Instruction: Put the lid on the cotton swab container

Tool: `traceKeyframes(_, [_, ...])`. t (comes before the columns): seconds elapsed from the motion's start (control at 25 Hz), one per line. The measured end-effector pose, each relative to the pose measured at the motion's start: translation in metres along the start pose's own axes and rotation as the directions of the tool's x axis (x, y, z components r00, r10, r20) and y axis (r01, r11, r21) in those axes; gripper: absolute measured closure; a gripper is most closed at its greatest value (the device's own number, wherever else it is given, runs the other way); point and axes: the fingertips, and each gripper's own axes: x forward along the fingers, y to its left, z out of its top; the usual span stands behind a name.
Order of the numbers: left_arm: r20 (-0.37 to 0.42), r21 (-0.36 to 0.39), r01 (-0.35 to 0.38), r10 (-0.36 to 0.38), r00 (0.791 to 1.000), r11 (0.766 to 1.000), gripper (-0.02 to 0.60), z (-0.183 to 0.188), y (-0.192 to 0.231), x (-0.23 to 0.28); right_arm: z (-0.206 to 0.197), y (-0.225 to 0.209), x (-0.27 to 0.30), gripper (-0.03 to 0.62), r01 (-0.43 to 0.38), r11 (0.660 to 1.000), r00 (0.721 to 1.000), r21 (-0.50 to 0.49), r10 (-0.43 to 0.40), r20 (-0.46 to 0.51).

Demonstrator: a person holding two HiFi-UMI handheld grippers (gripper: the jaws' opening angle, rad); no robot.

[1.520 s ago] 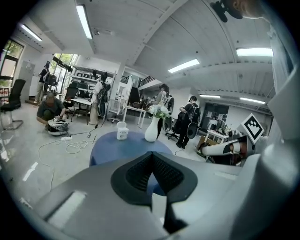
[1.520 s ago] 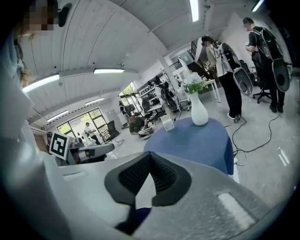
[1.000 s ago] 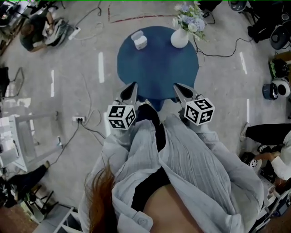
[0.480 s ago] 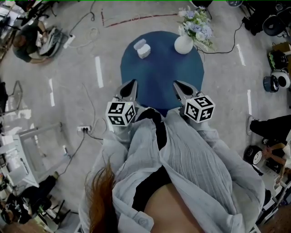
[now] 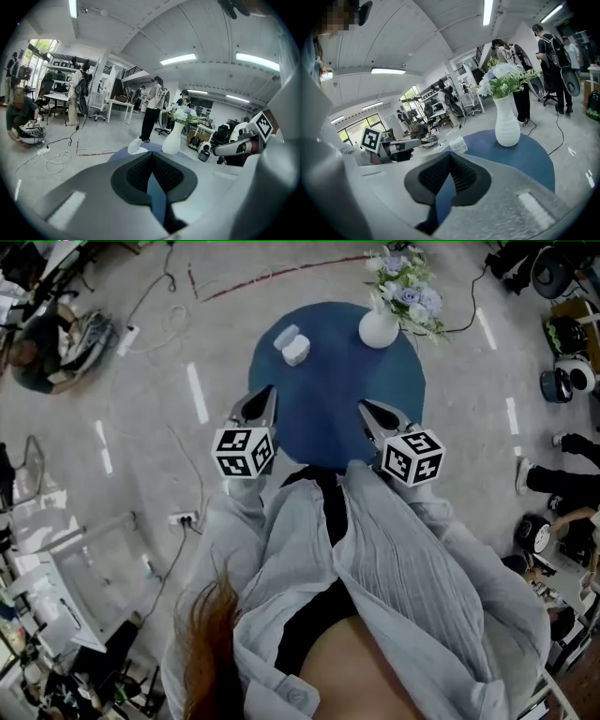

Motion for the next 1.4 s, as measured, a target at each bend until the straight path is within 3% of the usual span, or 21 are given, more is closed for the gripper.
traceKeyframes(0.52, [-0.047,0.055,0.042,-0.039,0.998,0.998,0.565,0.027,0.049,0.072,-0.002,-0.014,0.015,0.592,0.077,0.997,0.997,0.023,-0.076,-0.008])
traceKeyframes(0.96, [-0.134,0.052,-0.010,0.017,0.991,0.999,0.565,0.027,0.087,0.123,-0.002,-0.023,0.027,0.592,0.101,0.993,0.995,0.063,-0.099,-0.030])
traceKeyframes(1.4, [-0.189,0.089,0.012,0.005,0.982,0.996,0.565,0.013,0.080,0.131,-0.009,-0.036,0.024,0.592,0.125,0.987,0.992,0.096,-0.122,-0.041])
